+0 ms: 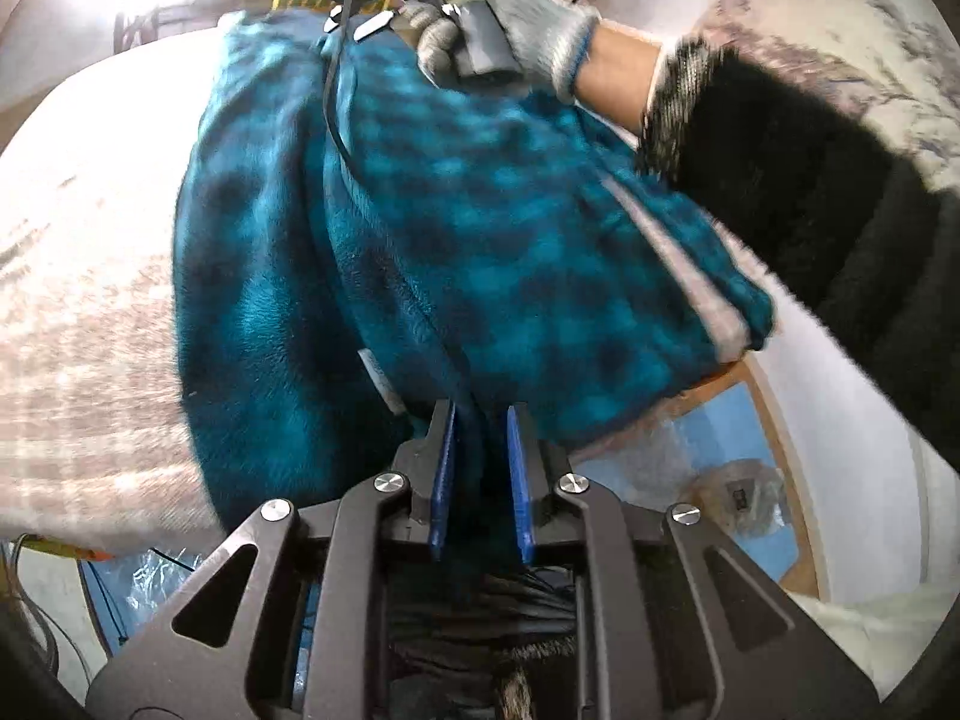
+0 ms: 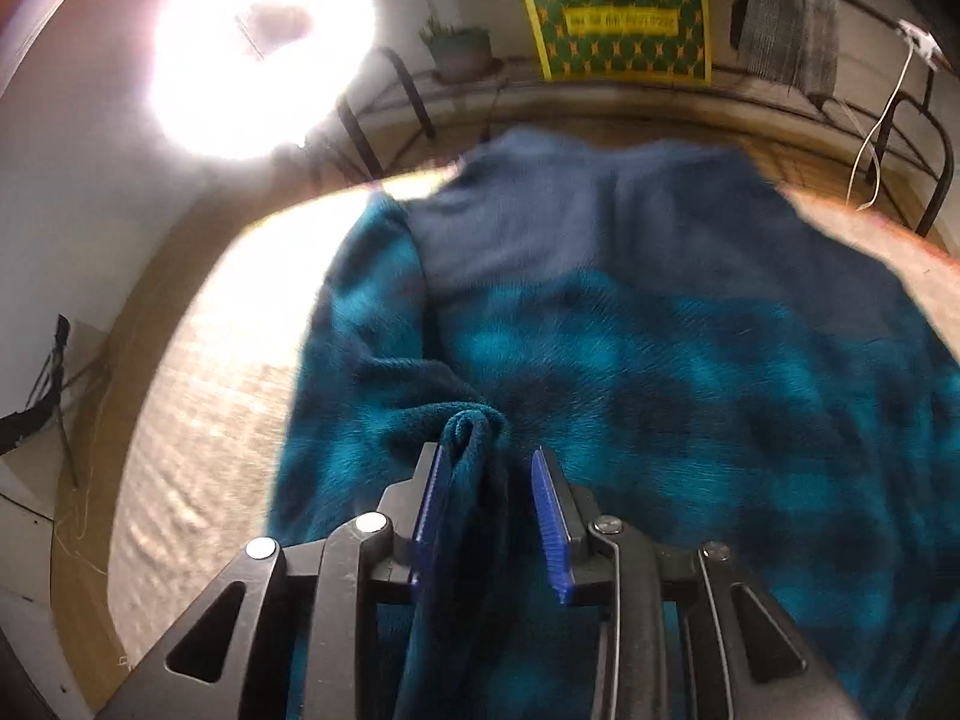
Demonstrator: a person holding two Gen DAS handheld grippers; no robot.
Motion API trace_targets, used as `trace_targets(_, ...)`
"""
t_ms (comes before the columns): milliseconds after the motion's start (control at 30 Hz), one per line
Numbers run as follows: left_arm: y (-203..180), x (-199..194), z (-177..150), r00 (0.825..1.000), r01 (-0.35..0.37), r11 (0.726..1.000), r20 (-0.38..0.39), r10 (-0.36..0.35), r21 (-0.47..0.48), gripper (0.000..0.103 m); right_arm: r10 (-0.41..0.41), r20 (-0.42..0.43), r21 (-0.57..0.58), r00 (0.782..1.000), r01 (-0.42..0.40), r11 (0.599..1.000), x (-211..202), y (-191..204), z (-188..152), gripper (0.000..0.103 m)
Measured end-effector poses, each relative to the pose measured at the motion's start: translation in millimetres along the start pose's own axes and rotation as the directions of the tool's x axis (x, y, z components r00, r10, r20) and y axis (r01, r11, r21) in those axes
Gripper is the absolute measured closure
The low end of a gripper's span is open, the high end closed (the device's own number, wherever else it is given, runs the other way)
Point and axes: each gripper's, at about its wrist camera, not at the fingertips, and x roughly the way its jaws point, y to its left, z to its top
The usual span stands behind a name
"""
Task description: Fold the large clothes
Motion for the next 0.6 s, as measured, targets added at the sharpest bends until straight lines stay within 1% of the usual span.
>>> trace_targets(33, -2, -11, -3, 1.0, 0.015, 1.0, 0.009, -0.015, 0.011, 0.088, 0.023, 0.013, 0.0, 1.0, -0.023, 1.0, -11, -1, -2, 0.07)
trace_targets(100, -11, -36, -8, 0.999, 0.028, 0.999, 0.04, -0.029, 0.038, 0.082, 0.053, 0.047, -0.01, 0.997, -0.053, 0.999, -45, 2, -11, 0.07)
trace_targets(133, -15, -51, -13, 0.998, 0.033, 0.998, 0.058, -0.036, 0.05, 0.08, 0.073, 0.067, -0.014, 0.995, -0.072, 0.997, -68, 4, -19, 0.068)
trace_targets(167, -16, -64, -17, 0.996, 0.031, 0.998, 0.077, -0.036, 0.062, 0.075, 0.093, 0.078, -0.014, 0.993, -0.092, 0.996, -83, 7, -24, 0.068)
trace_targets(200, -15, -80, -22, 0.994, 0.01, 0.997, 0.103, -0.018, 0.071, 0.071, 0.116, 0.092, -0.013, 0.989, -0.116, 0.993, -101, 8, -31, 0.067)
trace_targets(233, -12, -90, -25, 0.993, -0.009, 0.998, 0.121, 0.001, 0.068, 0.07, 0.144, 0.114, -0.017, 0.983, -0.143, 0.99, -126, 9, -44, 0.067)
trace_targets(300, -3, -104, -27, 0.99, -0.026, 0.998, 0.136, 0.019, 0.052, 0.07, 0.18, 0.142, -0.029, 0.973, -0.178, 0.984, -161, 14, -64, 0.066)
trace_targets(400, 21, -123, -27, 0.987, -0.042, 0.999, 0.156, 0.045, -0.025, 0.07, 0.238, 0.165, -0.033, 0.957, -0.236, 0.971, -203, 22, -103, 0.06)
trace_targets(433, 30, -128, -25, 0.985, -0.047, 0.998, 0.162, 0.054, -0.048, 0.07, 0.252, 0.168, -0.032, 0.953, -0.25, 0.968, -212, 23, -116, 0.059)
trace_targets(500, 41, -134, -21, 0.983, -0.06, 0.996, 0.171, 0.069, -0.063, 0.07, 0.272, 0.169, -0.022, 0.947, -0.272, 0.962, -230, 27, -147, 0.059)
trace_targets(600, 52, -141, -11, 0.984, -0.026, 0.997, 0.173, 0.037, -0.069, 0.07, 0.284, 0.179, -0.018, 0.942, -0.285, 0.958, -251, 31, -186, 0.059)
